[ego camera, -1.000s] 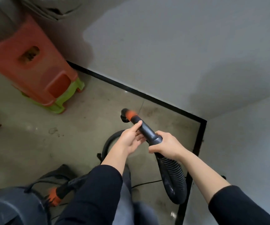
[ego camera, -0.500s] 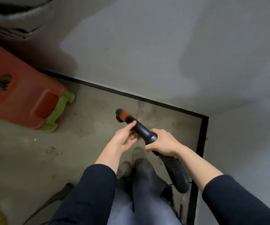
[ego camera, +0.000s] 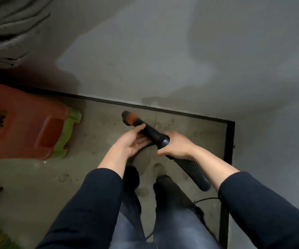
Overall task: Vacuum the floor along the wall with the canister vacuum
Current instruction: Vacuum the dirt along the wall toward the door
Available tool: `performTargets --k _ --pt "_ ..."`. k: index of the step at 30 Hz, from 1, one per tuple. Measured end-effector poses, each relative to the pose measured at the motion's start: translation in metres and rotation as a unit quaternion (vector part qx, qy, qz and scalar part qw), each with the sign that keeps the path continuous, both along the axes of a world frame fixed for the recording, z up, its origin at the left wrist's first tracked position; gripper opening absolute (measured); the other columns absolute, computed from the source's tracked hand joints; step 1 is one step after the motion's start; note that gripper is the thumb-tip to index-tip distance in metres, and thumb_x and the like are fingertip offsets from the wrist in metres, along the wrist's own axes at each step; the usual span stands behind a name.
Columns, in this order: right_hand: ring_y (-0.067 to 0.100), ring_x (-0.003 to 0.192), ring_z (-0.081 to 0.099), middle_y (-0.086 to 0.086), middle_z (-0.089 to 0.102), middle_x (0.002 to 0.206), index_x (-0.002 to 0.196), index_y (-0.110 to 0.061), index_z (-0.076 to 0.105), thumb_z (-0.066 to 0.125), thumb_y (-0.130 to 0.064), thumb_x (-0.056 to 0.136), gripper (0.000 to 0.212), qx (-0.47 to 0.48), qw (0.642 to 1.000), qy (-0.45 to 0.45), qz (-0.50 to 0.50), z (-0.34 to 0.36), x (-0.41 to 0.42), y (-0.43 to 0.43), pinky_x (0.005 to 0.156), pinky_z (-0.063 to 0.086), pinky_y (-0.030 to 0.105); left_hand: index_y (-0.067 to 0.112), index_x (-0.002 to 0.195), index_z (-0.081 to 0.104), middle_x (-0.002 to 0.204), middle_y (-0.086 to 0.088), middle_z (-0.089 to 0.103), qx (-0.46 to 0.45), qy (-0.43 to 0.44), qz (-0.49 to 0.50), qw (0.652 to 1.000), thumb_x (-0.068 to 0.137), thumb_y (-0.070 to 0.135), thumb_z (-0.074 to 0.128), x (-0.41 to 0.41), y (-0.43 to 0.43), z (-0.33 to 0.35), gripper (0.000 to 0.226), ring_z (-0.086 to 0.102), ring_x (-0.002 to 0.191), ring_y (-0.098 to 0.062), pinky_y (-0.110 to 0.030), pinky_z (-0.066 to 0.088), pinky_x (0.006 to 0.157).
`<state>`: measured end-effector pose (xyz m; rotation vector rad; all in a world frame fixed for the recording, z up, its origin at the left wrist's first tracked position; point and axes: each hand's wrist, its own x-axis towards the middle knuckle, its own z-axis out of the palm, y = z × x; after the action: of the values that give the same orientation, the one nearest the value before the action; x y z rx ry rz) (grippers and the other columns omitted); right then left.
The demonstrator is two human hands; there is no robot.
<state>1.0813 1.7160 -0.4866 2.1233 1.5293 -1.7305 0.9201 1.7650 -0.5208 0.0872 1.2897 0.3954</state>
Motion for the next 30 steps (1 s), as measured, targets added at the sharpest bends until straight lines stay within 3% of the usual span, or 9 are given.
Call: performTargets --k 2,6,8,11,16,21,24,30 --pt "0.018 0.073 0.067 0.001 0.068 0.083 0.096 -0.022 0.061 0.076 -0.03 0.066 0.034 0.002 1.0 0.002 -0.014 0.003 -0.009 0.008 0.058 0.05 0.027 0.0 0.133 0.045 0.116 -0.02 0.062 -0.006 0.002 -0.015 1.0 0.095 0.014 0.058 -0.009 0.013 0.007 0.043 0.065 0.089 -0.027 -0.033 0.054 0.065" --pt "0.017 0.066 0.067 0.005 0.07 0.083 0.095 -0.02 0.062 0.076 -0.025 0.066 0.032 -0.001 0.998 0.004 -0.059 0.01 -0.037 0.025 0.058 0.054 0.031 -0.001 0.138 0.041 0.135 -0.025 0.053 0.005 0.026 -0.081 0.996 0.096 0.014 0.057 -0.03 0.048 0.009 0.047 0.055 0.121 -0.034 -0.036 0.048 0.092" --pt "0.014 0.061 0.065 0.003 0.07 0.082 0.094 -0.021 0.062 0.077 -0.023 0.067 0.031 -0.002 0.995 0.004 -0.097 0.012 -0.052 0.032 0.053 0.053 0.027 -0.002 0.14 0.04 0.139 -0.024 0.05 -0.003 0.024 -0.121 0.992 0.097 0.015 0.056 -0.039 0.064 0.007 0.049 0.052 0.126 -0.034 -0.036 0.045 0.094" --pt "0.013 0.06 0.064 0.001 0.069 0.079 0.094 -0.022 0.062 0.078 -0.023 0.066 0.032 0.007 0.988 -0.005 -0.154 0.008 -0.076 0.037 0.054 0.054 0.027 0.0 0.141 0.041 0.137 -0.024 0.052 0.001 0.02 -0.174 0.985 0.097 0.016 0.056 -0.053 0.086 0.004 0.049 0.053 0.125 -0.033 -0.036 0.046 0.095" --pt "0.016 0.061 0.064 -0.002 0.065 0.07 0.083 -0.028 0.057 0.076 -0.028 0.061 0.029 0.008 0.972 -0.017 -0.234 -0.003 -0.107 0.025 0.054 0.05 0.026 0.001 0.14 0.042 0.131 -0.022 0.057 0.008 -0.003 -0.253 0.967 0.095 0.018 0.059 -0.068 0.1 -0.008 0.052 0.059 0.116 -0.03 -0.034 0.051 0.081" --pt "0.015 0.063 0.064 -0.001 0.066 0.073 0.086 -0.025 0.057 0.075 -0.027 0.064 0.029 0.011 0.958 -0.024 -0.286 -0.012 -0.126 0.018 0.053 0.049 0.026 0.002 0.133 0.046 0.131 -0.02 0.057 0.016 -0.019 -0.292 0.956 0.096 0.017 0.057 -0.075 0.103 -0.026 0.042 0.058 0.116 -0.03 -0.036 0.048 0.093" --pt "0.013 0.065 0.064 -0.004 0.065 0.073 0.086 -0.025 0.056 0.076 -0.027 0.066 0.028 0.013 0.954 -0.022 -0.298 -0.029 -0.14 0.017 0.052 0.044 0.024 0.004 0.125 0.05 0.124 -0.017 0.059 0.024 -0.008 -0.313 0.949 0.097 0.018 0.056 -0.08 0.103 -0.044 0.032 0.061 0.102 -0.025 -0.034 0.046 0.09" --pt "0.009 0.07 0.056 -0.008 0.058 0.08 0.081 -0.033 0.047 0.074 -0.029 0.07 0.029 -0.014 0.95 -0.021 -0.313 -0.092 -0.159 -0.005 0.053 0.038 0.025 0.001 0.136 0.045 0.119 -0.017 0.06 -0.006 0.026 -0.334 0.942 0.093 0.018 0.061 -0.083 0.08 -0.104 0.048 0.059 0.111 -0.028 -0.035 0.048 0.094"
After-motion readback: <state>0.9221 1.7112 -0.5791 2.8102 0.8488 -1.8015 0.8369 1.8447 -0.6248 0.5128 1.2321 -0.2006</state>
